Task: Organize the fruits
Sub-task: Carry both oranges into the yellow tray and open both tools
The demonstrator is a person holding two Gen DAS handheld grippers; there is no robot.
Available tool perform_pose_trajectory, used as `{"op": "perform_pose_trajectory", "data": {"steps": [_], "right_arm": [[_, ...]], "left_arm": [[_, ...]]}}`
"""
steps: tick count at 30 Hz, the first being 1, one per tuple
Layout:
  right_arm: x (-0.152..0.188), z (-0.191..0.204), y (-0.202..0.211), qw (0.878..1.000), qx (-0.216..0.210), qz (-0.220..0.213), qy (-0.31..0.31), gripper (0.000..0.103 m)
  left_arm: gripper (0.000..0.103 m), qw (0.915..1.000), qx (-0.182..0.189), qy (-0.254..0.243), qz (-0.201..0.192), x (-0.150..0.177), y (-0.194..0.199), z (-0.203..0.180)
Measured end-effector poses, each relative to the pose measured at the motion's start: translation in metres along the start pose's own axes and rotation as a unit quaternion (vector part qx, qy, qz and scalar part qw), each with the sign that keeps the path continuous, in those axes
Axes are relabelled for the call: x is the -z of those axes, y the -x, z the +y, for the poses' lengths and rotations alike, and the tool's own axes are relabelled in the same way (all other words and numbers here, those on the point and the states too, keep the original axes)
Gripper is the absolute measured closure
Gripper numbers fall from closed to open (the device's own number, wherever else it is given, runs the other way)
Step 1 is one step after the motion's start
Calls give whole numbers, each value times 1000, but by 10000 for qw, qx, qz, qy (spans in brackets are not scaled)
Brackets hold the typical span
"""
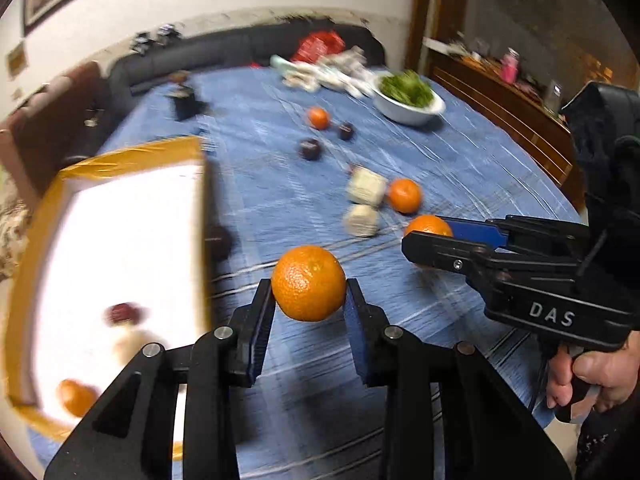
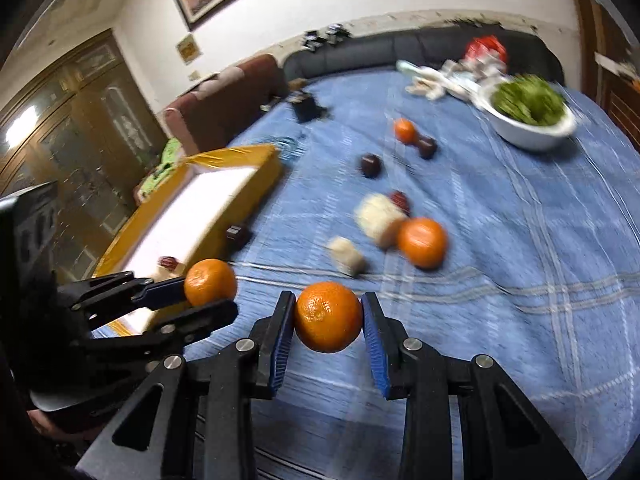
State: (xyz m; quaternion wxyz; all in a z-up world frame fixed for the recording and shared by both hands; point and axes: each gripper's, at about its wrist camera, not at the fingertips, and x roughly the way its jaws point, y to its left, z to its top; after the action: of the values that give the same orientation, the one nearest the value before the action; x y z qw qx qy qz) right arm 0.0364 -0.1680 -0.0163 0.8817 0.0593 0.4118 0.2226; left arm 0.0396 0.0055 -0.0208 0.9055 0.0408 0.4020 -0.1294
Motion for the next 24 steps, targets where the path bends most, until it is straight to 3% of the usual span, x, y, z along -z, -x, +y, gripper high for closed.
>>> {"op": "perform_pose_trajectory", "data": {"steps": [5,10,18,24], "right_arm": [[-8,56,-18,9985,-329,-77,431,69],[-9,107,-41,9951,-663,-10,727,69],[0,166,-74,9883,-844,247,1248,69],[10,186,-93,9858,-801,445,1408,67]], "left_arm": [[71,9972,-657,331,-159,18,28,54],[71,9928,-979,677,-111,36,33,92],[71,9888,-1175,920,-37,61,35,118],[70,9850,-1334,1094,70,70,35,133]]}}
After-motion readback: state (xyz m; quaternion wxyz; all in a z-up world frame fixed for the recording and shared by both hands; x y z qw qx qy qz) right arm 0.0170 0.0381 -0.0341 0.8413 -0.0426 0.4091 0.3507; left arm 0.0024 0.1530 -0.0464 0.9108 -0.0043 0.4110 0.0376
